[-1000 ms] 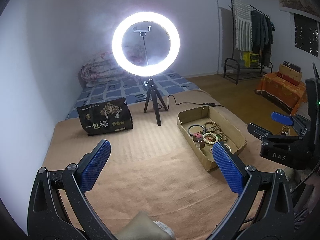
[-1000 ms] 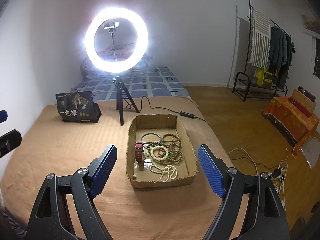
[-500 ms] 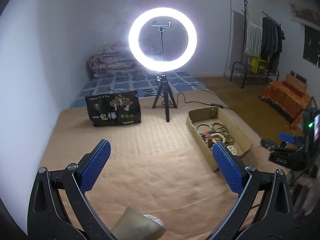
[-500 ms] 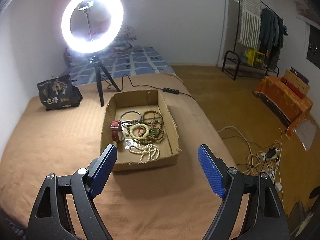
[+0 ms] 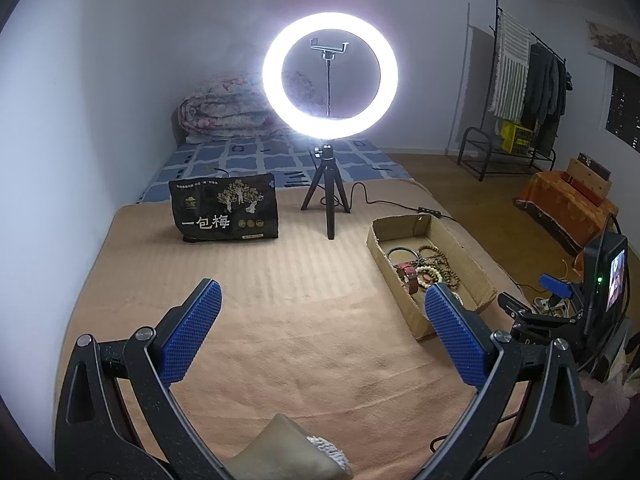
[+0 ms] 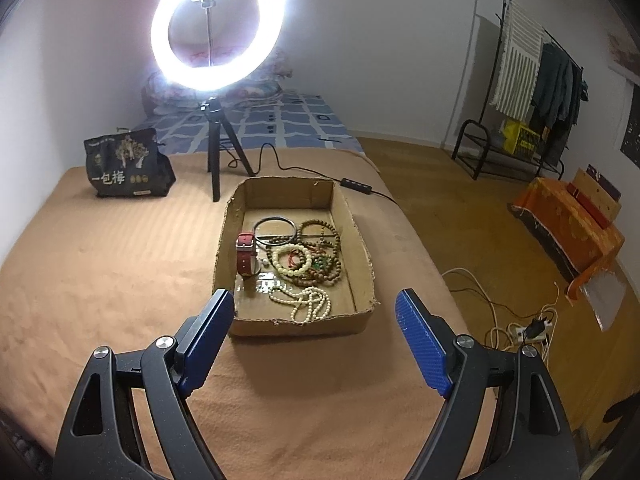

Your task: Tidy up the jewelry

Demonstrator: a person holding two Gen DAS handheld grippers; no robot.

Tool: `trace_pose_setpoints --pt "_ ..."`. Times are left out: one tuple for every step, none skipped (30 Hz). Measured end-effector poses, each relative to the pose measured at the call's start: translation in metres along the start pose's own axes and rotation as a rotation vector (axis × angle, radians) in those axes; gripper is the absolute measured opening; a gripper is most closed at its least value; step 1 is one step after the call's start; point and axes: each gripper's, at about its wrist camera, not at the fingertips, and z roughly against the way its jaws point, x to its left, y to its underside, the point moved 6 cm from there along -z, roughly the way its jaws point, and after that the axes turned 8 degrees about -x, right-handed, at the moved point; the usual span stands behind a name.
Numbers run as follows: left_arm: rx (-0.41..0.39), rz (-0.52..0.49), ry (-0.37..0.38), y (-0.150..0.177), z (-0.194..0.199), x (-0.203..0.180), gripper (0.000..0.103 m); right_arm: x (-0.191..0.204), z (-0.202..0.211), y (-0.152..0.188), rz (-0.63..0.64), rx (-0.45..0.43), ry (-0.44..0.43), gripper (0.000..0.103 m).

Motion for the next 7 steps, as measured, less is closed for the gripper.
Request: trace_pose_setpoints --pt "0.001 0.000 0.002 0.0002 -0.0002 0.0003 0.103 0.0000 -0.0003 0.0000 0.000 0.001 0.000 0.083" --pt "0.000 -0.001 -0.001 0.0006 0.0000 -0.0012 0.103 -0.0003 -0.0009 -0.0001 -0.002 0.003 0.000 0.083" --pt "0.000 -0.003 -0.002 0.0004 0.0000 -0.0012 0.103 -0.0001 -0.0008 0.0000 -0.005 0.003 0.001 0.083" --pt "-0.003 -0.002 -0.001 0.0001 0.0003 -0.0011 0.103 -0.0011 -0.0006 0.0004 -0.010 0.003 0.003 0.083" --pt "-0.009 -0.005 -0.004 -0.0003 0.0013 -0.0020 0.103 -0.0013 -0.0007 0.0003 -0.013 0.003 0.003 0.083" --pt "-0.011 -0.008 -0.004 -0.0003 0.0017 -0.0032 0.103 -0.0016 -0.0006 0.0006 -0.013 0.003 0.004 0.083" --pt "-0.011 -0.009 -0.002 -0.0003 0.0018 -0.0031 0.103 -0.0019 -0.0006 0.0008 -0.013 0.002 0.005 0.083"
